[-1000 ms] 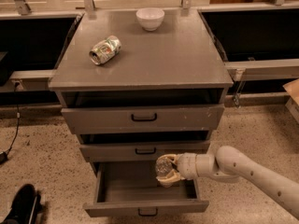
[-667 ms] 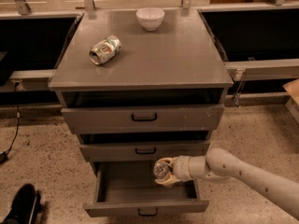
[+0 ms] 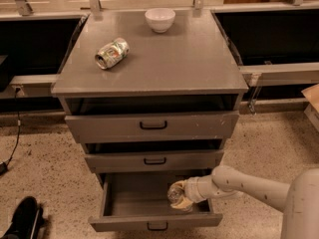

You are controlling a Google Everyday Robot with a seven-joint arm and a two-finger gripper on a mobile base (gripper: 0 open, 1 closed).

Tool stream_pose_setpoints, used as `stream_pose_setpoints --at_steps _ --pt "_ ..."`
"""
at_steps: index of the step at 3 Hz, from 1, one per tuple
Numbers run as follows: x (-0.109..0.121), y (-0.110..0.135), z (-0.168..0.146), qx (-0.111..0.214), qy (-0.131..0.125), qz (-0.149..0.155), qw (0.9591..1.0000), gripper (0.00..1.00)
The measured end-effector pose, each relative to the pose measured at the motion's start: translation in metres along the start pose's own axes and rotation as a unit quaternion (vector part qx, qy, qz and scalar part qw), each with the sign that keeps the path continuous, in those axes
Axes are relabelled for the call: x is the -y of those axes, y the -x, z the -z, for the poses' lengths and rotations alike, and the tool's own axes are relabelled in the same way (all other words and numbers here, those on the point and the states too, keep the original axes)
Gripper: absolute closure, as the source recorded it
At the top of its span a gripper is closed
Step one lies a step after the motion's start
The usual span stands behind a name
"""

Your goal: Place water bottle into bottom drawer

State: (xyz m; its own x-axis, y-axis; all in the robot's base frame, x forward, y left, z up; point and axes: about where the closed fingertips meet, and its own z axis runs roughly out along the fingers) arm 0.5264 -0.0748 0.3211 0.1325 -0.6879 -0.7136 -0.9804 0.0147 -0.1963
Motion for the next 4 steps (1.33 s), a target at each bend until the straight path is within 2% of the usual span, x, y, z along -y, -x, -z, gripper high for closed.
stream_pose_setpoints --at_steps 1,2,4 --pt "-0.007 -0.020 -0.016 0.003 0.021 0.005 0.9998 0.82" --pt "-0.008 -0.024 -0.029 0.030 0.030 0.014 0.9990 0.58" --pt "-0.007 -0.024 -0.030 0.032 0.031 0.016 0.9989 0.12"
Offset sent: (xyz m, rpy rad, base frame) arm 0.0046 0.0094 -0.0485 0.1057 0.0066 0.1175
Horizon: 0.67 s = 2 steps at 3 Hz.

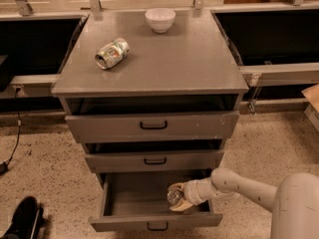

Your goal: Place water bottle into bottom drawer

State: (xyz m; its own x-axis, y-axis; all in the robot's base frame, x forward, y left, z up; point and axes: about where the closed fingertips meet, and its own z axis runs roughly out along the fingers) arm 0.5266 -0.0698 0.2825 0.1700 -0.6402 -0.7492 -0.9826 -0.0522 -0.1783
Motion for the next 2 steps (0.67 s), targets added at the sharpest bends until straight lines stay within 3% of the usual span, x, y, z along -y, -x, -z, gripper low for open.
stream_pose_setpoints --at_steps 1,2 --pt "0.0000 0.0000 -0.0001 0.000 0.000 0.000 1.0000 0.00" --pt "-0.0001 0.0000 -0.0001 0.000 0.000 0.000 1.0000 0.00"
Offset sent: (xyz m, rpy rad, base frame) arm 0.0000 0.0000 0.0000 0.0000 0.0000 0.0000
